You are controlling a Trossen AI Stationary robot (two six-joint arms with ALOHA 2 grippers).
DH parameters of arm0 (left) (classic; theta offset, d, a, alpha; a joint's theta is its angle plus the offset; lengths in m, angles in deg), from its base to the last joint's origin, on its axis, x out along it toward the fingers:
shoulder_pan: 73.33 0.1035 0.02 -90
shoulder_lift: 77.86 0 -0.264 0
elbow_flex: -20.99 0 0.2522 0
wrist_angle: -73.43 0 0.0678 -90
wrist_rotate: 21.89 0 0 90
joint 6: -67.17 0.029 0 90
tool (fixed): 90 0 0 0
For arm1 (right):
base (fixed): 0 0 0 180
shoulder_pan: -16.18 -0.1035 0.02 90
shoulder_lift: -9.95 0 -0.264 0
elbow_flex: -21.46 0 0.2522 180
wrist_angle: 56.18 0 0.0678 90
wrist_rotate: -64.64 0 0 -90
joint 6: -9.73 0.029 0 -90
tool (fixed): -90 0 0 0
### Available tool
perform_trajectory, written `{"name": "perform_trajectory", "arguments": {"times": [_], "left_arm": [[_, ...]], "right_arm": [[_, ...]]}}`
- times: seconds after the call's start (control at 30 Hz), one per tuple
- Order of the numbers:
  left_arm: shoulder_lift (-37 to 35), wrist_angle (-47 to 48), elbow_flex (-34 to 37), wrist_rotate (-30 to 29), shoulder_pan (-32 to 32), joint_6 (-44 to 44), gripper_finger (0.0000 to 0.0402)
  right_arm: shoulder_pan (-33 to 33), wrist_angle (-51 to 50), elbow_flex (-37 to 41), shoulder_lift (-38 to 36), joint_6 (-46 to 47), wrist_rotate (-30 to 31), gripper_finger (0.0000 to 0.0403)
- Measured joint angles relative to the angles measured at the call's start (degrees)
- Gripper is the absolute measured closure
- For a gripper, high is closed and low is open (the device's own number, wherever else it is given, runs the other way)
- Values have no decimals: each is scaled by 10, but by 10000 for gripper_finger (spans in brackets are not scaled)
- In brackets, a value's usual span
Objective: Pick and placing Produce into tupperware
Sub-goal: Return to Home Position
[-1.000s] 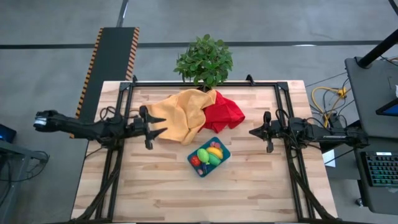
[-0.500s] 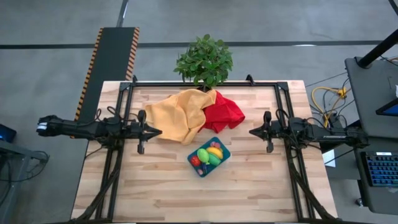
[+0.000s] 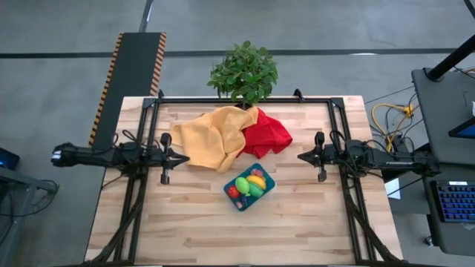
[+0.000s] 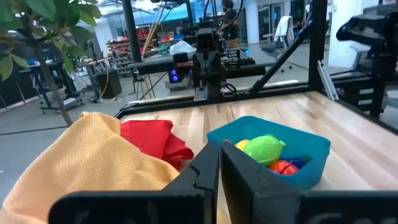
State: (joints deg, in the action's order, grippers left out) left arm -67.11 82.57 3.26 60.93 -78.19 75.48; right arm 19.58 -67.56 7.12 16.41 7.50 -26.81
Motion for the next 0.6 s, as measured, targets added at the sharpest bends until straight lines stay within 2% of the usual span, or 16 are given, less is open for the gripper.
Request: {"name": "perform_trajectory", "arguments": {"times": [0.27,0.6], "left_arm": [[-96,63,20,-9,0,-19,402],[-89,61,21,-8,0,-14,402]], "right_arm": [[0,0,0,0,-13,0,394],[0,10,0,0,-11,0,394]]}}
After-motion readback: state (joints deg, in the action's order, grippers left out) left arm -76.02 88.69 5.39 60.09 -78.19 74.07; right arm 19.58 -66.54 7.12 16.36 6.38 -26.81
